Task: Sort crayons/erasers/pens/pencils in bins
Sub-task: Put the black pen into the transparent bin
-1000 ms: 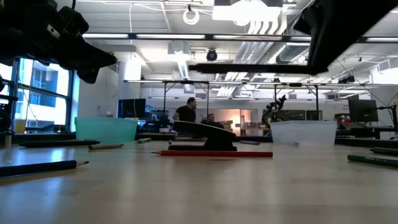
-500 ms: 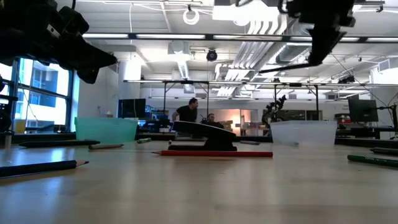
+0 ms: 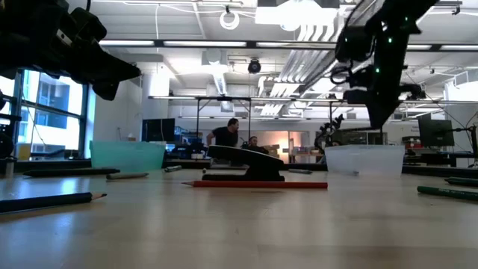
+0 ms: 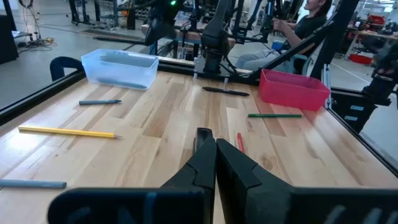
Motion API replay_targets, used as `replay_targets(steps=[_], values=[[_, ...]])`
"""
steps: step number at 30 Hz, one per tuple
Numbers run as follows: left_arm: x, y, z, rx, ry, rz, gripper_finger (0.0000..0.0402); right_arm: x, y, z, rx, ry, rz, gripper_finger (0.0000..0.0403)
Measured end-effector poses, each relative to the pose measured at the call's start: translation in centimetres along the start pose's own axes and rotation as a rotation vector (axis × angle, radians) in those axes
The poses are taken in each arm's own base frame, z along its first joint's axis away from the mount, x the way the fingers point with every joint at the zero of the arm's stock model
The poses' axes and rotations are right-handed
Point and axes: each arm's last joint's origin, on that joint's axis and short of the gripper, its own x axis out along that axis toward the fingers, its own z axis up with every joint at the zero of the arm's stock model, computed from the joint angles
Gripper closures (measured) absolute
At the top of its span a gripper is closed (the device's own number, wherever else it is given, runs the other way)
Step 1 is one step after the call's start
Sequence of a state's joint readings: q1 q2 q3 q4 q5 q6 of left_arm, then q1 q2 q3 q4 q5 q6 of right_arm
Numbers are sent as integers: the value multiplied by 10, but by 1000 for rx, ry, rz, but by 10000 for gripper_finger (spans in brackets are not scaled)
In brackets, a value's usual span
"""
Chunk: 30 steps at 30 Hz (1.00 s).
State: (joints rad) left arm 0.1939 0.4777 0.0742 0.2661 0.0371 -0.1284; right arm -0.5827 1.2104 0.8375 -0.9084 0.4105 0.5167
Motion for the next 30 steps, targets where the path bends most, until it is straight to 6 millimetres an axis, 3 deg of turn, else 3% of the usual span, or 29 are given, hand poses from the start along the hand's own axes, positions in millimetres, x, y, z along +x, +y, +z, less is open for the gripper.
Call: replay_targets(steps=[7,15,30], values=[[0,0,0,0,0,2,401,32,-17,-6,27,55,29,389],[0,0,0,-26,-1,2,401,43,-26,-5,49,50,15,389],[0,0,0,-18,0,0,401,78,-13,3,19,98,7,389]])
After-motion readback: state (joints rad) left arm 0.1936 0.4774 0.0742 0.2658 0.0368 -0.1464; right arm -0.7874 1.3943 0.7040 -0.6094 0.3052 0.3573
